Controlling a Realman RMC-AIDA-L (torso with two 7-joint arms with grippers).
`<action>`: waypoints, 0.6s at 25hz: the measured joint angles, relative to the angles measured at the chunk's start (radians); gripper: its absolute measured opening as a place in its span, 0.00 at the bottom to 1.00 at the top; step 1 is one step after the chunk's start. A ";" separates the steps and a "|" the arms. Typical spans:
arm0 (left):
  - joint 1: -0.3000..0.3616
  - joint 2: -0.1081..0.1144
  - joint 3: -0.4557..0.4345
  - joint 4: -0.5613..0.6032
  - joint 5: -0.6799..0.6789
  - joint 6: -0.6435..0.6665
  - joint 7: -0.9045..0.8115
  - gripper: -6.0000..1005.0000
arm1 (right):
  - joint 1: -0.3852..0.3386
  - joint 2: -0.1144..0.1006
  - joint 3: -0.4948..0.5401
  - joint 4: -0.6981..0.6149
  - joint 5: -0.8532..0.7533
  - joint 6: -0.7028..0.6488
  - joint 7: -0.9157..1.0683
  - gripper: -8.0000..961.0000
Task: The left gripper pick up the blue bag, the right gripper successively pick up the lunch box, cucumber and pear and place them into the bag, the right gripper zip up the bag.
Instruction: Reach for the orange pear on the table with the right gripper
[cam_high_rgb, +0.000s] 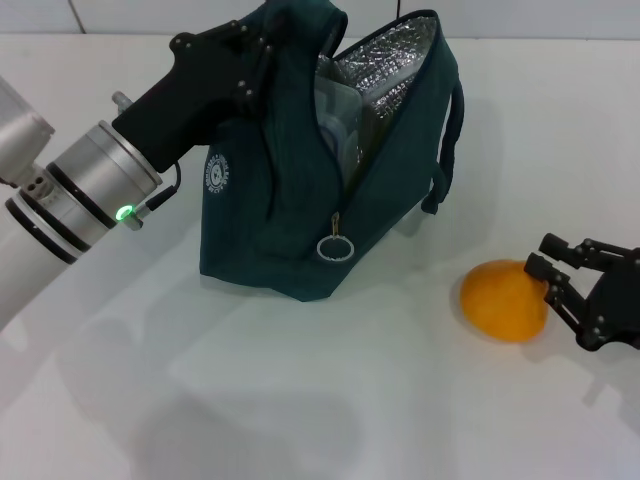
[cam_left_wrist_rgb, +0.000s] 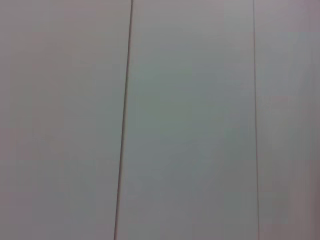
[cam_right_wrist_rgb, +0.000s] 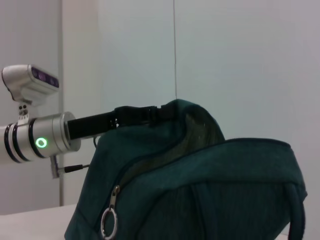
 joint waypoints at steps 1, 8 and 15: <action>0.000 0.000 0.000 0.000 0.000 -0.001 0.000 0.06 | 0.009 0.001 -0.011 0.000 -0.002 0.012 0.000 0.39; -0.011 0.000 0.000 0.001 0.001 -0.010 0.000 0.06 | 0.018 0.003 -0.037 -0.005 -0.001 0.022 -0.001 0.26; -0.014 0.000 -0.001 0.000 0.001 -0.011 0.000 0.06 | 0.015 0.003 -0.030 -0.008 0.016 0.030 -0.015 0.12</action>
